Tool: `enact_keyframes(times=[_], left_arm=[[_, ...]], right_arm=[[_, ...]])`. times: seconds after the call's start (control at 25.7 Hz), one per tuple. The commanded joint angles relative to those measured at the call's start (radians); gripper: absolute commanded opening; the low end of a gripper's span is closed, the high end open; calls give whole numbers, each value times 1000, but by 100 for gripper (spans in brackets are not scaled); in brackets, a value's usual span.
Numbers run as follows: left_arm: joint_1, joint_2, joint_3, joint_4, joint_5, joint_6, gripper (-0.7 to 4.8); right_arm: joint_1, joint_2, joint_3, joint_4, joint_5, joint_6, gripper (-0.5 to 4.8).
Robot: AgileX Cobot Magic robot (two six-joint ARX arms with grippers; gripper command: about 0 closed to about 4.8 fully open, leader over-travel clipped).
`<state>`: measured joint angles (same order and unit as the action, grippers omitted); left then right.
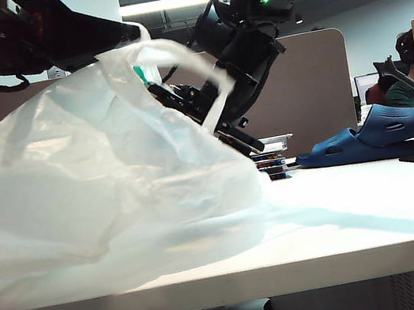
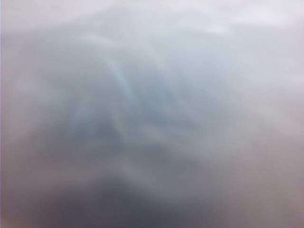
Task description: Put the power bank into the bag.
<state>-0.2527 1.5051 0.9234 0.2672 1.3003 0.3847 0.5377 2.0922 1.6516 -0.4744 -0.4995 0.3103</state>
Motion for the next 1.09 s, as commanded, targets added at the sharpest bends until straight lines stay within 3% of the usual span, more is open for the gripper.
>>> enact_keyframes(times=[0.04, 0.16, 0.31, 0.66, 1.09], left_arm=[[-8, -3, 3, 9, -91, 4, -6], [-8, -3, 3, 8, -257, 4, -6], [-8, -1, 3, 11, -361, 8, -6], [-8, 35, 3, 8, -342, 3, -6], [-8, 35, 3, 3, -347, 4, -5]], right_arm=[[5, -1, 10, 42, -18, 7, 260], [16, 3, 10, 46, -33, 7, 259], [31, 4, 10, 60, -104, 7, 259], [44, 68, 10, 142, -105, 37, 260], [43, 123, 10, 100, -56, 37, 264]])
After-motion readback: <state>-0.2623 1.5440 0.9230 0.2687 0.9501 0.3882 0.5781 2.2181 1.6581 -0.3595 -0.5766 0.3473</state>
